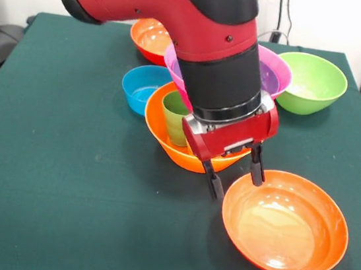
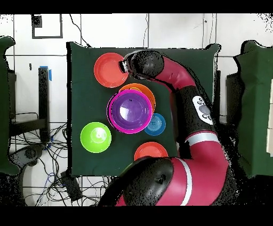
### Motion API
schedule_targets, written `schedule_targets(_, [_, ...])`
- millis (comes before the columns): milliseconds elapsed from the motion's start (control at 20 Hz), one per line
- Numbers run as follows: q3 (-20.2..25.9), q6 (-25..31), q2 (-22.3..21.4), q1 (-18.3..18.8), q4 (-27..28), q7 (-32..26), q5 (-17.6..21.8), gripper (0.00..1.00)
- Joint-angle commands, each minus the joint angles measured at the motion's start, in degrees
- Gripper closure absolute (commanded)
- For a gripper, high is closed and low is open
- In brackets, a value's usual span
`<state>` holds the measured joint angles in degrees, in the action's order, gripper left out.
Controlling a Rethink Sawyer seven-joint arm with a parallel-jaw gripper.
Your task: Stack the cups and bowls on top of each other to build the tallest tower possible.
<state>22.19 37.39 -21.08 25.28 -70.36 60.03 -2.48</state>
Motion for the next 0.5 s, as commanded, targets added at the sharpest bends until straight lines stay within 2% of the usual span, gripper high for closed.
schedule_targets(50, [1.74, -0.43, 3.46, -0.88, 0.91, 2.82, 2.84, 0.0])
schedule_targets(500, [2.11, 0.01, 5.25, -0.47, 2.76, 1.23, 3.31, 0.0])
